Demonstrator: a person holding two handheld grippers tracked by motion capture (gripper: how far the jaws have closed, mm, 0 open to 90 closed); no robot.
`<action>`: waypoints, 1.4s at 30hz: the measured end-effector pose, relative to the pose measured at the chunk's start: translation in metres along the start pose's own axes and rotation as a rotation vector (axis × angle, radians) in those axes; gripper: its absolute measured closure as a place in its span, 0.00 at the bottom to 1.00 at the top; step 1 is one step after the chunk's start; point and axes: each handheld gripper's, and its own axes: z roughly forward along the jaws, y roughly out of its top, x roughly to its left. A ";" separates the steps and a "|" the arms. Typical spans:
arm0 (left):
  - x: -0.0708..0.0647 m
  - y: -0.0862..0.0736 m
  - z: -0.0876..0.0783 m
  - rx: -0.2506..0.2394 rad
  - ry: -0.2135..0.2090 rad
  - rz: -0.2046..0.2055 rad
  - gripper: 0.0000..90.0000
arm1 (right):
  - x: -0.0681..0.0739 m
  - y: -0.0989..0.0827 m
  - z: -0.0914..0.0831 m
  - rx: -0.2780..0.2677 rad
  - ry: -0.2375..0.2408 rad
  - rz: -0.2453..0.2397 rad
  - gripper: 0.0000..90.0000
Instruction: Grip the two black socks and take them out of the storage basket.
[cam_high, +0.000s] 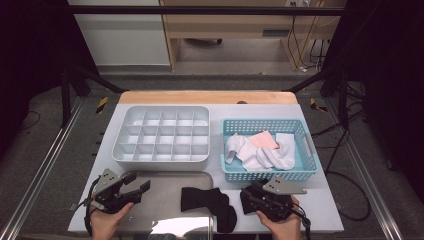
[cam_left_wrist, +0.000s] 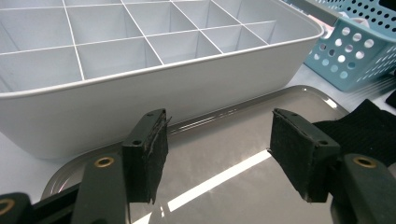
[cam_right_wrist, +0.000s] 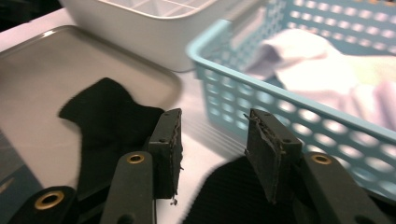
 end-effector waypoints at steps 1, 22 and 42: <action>0.000 0.000 0.000 -0.004 -0.003 -0.004 0.40 | 0.005 0.002 0.003 0.004 0.013 -0.009 0.62; -0.020 0.037 0.000 -0.072 -0.023 0.023 0.39 | 0.056 0.012 0.047 0.089 0.187 -0.096 0.68; -0.025 0.008 0.011 -0.002 -0.043 0.047 0.39 | 0.058 -0.011 0.053 0.137 0.212 -0.119 0.70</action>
